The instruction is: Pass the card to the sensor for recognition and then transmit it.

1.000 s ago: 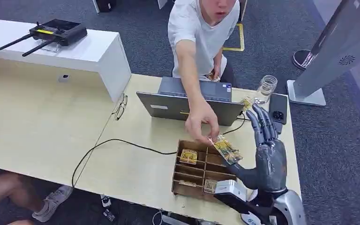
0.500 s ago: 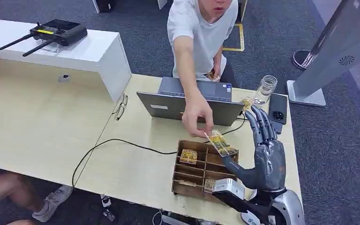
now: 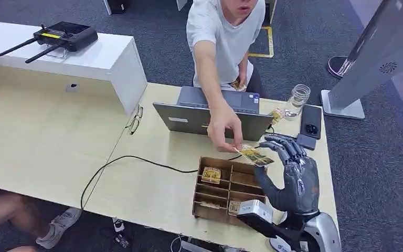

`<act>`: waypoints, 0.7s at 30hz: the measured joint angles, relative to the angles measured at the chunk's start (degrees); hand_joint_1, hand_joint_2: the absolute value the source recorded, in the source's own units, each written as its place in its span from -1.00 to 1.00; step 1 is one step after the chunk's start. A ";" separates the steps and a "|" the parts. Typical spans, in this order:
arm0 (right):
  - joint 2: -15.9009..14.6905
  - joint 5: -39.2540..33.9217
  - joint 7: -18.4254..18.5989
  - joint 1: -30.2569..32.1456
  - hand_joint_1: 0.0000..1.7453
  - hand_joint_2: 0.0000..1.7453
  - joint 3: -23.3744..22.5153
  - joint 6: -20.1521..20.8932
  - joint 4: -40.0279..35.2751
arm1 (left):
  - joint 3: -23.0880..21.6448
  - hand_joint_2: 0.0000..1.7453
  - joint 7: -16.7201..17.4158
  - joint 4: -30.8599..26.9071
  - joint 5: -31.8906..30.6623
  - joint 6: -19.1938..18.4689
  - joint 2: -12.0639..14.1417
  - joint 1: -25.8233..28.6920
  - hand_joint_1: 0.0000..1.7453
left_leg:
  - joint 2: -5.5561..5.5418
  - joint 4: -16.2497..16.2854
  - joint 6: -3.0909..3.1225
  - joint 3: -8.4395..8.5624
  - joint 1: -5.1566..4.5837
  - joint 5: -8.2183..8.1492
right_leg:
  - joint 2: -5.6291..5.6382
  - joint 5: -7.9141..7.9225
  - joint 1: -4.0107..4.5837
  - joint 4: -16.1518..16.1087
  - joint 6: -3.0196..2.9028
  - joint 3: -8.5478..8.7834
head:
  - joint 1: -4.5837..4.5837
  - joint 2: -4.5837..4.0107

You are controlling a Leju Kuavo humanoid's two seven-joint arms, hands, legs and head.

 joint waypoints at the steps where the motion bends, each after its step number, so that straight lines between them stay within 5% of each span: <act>1: 0.00 0.00 0.02 0.00 0.76 1.00 0.00 0.02 0.00 | -0.02 -1.00 0.00 0.00 0.00 0.00 0.02 0.00 -1.00 | 0.00 0.00 0.00 0.00 0.00 0.00 | 0.00 0.00 0.00 0.00 0.00 0.00 | 0.00 0.00; 21: 0.02 0.00 0.02 0.00 0.82 1.00 0.00 0.57 0.00 | -0.02 -1.00 0.00 0.00 0.00 0.00 0.02 0.00 -1.00 | 0.00 0.00 0.00 0.00 0.00 0.00 | 0.00 0.00 0.00 0.00 0.00 0.00 | 0.00 0.00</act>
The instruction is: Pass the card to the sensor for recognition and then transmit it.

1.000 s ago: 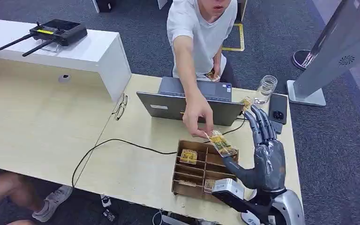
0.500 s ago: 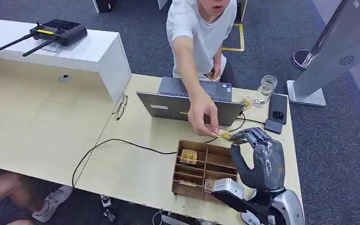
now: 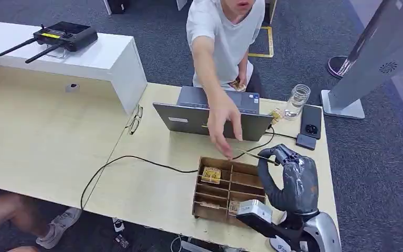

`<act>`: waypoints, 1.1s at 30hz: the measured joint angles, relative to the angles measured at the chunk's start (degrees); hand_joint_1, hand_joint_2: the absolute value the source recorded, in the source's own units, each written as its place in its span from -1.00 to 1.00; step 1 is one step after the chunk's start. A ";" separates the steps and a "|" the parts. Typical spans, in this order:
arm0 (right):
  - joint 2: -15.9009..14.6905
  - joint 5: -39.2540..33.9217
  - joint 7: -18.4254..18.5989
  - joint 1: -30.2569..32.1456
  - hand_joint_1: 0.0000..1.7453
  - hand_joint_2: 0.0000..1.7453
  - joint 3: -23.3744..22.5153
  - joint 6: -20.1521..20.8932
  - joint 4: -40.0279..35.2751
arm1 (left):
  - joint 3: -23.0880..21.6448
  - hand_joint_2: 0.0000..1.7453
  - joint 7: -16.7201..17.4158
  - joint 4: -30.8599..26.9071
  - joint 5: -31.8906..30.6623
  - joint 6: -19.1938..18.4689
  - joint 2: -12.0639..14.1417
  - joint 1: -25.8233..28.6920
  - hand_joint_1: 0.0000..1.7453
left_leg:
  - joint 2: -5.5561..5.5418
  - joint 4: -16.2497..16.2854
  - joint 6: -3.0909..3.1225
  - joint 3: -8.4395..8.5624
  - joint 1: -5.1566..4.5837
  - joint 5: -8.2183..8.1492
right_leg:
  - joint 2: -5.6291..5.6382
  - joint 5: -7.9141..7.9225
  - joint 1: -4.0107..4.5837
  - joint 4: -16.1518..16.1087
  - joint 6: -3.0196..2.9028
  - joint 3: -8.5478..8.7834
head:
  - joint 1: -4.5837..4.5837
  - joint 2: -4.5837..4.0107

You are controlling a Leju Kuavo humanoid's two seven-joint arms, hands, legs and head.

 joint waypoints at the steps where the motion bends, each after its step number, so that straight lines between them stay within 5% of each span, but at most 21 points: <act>1: 0.00 0.00 0.00 0.00 0.82 1.00 0.00 0.00 0.00 | 0.00 -1.00 0.00 0.00 0.00 0.00 0.00 0.00 -1.00 | 0.00 0.00 0.00 0.00 0.00 0.00 | 0.00 0.00 0.00 0.00 0.00 0.00 | 0.00 0.00; 4: 0.00 0.00 0.00 0.00 1.00 1.00 0.00 0.00 0.00 | 0.00 -1.00 0.00 0.00 0.00 0.02 0.00 0.00 -1.00 | 0.00 0.00 0.00 0.00 0.00 0.00 | 0.00 0.00 0.00 0.00 0.00 0.00 | 0.00 0.00; 14: 0.00 -5.39 -1.16 1.37 1.00 1.00 -0.09 1.23 -0.39 | 0.07 -1.00 -0.31 0.00 1.35 0.59 0.00 0.15 -1.00 | 0.00 0.00 0.00 0.01 0.00 0.00 | 0.00 0.00 0.00 0.00 0.00 -0.01 | 0.00 0.00; 26: -2.66 -40.05 -14.81 16.52 1.00 1.00 -8.36 10.73 -9.63 | 3.01 -1.00 -3.82 0.00 5.85 4.06 -0.02 2.47 -1.00 | -0.06 0.00 0.05 -0.07 -0.01 -0.13 | -0.05 -0.10 -0.01 -0.07 0.09 -0.05 | 0.00 0.00; 33: -5.73 -53.23 -15.76 25.22 1.00 1.00 -13.22 15.28 -12.33 | 4.39 -1.00 -4.24 0.00 6.38 4.52 -0.04 2.83 -1.00 | -0.05 0.00 0.09 -0.06 -0.02 -0.16 | -0.04 -0.10 -0.01 -0.08 0.10 -0.05 | 0.00 0.00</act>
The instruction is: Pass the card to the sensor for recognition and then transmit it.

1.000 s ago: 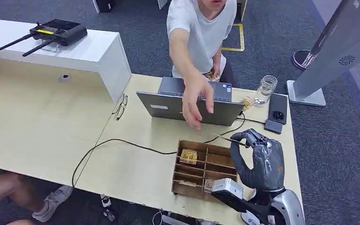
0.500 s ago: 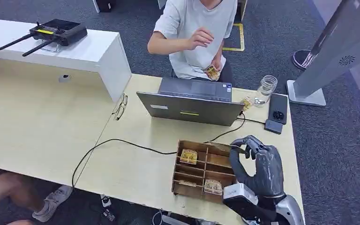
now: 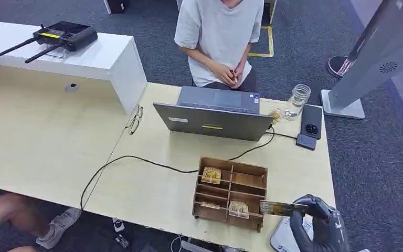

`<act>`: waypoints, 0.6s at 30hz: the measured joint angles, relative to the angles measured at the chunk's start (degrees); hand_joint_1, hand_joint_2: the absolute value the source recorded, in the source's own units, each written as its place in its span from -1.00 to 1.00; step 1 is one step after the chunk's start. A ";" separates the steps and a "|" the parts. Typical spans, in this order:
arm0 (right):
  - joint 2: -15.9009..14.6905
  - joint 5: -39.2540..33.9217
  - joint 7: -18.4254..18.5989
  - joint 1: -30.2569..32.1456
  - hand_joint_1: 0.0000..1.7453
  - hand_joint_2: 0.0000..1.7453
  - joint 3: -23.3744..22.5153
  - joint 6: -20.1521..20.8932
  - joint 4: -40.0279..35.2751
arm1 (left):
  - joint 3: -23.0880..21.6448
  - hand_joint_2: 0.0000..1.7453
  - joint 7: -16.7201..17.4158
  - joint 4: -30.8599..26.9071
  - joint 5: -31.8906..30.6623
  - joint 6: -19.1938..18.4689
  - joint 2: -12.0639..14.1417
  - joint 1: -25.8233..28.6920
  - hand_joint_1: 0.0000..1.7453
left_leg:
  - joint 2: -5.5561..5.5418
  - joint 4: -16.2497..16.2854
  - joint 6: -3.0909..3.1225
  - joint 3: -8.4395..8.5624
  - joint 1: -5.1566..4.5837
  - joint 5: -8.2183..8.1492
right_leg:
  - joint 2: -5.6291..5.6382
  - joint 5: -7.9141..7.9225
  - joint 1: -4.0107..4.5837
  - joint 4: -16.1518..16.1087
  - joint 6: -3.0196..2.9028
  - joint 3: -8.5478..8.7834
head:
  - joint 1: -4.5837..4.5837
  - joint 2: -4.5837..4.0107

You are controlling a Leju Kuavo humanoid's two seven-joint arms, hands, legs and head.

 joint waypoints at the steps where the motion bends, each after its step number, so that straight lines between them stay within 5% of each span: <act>1: -0.31 -1.14 0.24 0.94 1.00 1.00 -0.31 0.39 -0.07 | 0.07 -1.00 -0.02 0.00 0.04 0.04 0.02 0.00 -1.00 | 0.00 0.00 0.00 0.00 0.00 0.00 | 0.00 0.00 0.00 0.00 0.00 0.00 | 0.00 0.00; 7: -2.99 -8.13 3.63 5.19 1.00 1.00 -1.68 0.81 0.18 | 0.44 -1.00 -0.02 0.00 -0.18 0.31 -0.02 0.00 -1.00 | 0.01 0.00 0.00 0.00 0.00 0.00 | 0.01 0.00 0.00 0.00 0.00 0.00 | 0.00 0.00; 18: -4.46 -11.47 9.40 6.63 1.00 1.00 -0.83 -5.34 4.37 | 0.59 -1.00 0.07 0.00 -0.61 0.52 -0.02 -0.01 -1.00 | 0.02 0.00 0.00 0.00 0.00 0.00 | 0.03 0.00 0.00 0.00 0.00 0.00 | 0.00 0.00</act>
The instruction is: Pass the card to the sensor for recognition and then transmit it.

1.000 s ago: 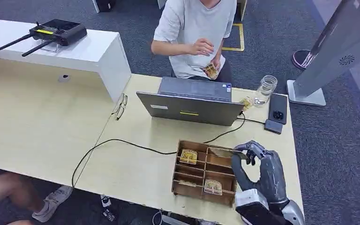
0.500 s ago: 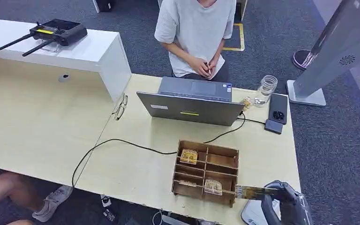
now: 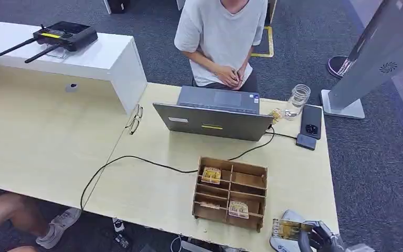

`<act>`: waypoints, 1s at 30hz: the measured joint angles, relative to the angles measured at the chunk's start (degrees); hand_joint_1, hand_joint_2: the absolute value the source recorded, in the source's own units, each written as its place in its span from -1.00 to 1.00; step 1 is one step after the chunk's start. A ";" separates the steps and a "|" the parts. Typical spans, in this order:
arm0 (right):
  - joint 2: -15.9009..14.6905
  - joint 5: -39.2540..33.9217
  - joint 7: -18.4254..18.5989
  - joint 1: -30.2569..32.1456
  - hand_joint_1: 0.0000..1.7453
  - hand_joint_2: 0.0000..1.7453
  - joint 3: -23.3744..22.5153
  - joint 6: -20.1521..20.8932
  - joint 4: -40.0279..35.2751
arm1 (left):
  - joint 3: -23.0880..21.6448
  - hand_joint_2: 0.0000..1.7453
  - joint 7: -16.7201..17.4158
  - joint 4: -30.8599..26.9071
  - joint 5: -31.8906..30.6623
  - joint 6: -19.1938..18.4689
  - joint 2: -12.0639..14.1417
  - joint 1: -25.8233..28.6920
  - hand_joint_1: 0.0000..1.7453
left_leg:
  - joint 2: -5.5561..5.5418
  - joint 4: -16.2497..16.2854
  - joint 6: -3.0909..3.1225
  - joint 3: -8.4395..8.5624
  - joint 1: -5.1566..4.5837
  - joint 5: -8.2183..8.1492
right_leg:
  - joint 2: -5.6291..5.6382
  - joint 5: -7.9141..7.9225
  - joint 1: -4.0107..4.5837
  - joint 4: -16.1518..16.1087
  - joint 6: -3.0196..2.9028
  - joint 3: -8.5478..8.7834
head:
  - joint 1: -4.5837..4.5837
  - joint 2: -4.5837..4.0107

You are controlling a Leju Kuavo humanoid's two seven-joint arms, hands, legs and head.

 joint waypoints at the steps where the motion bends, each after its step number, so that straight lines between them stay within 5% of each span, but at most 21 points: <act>1: -0.04 -0.11 0.39 -0.01 1.00 1.00 0.13 -0.46 0.35 | 0.02 -1.00 0.02 0.00 -0.04 0.00 0.00 0.00 -1.00 | 0.00 0.00 0.00 0.00 0.00 0.00 | 0.00 0.00 0.00 0.00 0.00 0.00 | -0.02 0.00; 17: -0.96 -0.11 4.42 -1.19 1.00 1.00 3.28 -7.85 6.38 | 0.31 -1.00 0.31 0.00 -0.46 0.02 0.00 -0.01 -1.00 | 0.00 0.00 0.00 -0.01 0.00 0.00 | 0.00 0.00 0.00 0.00 0.00 0.00 | 0.00 0.00; 30: -0.98 -0.48 5.51 -2.39 1.00 1.00 4.39 -9.40 10.45 | 0.31 -1.00 0.31 0.00 -0.63 0.00 0.00 -0.01 -1.00 | 0.01 0.00 0.00 -0.01 0.00 0.00 | 0.00 0.00 0.00 0.00 0.00 0.00 | 0.00 0.00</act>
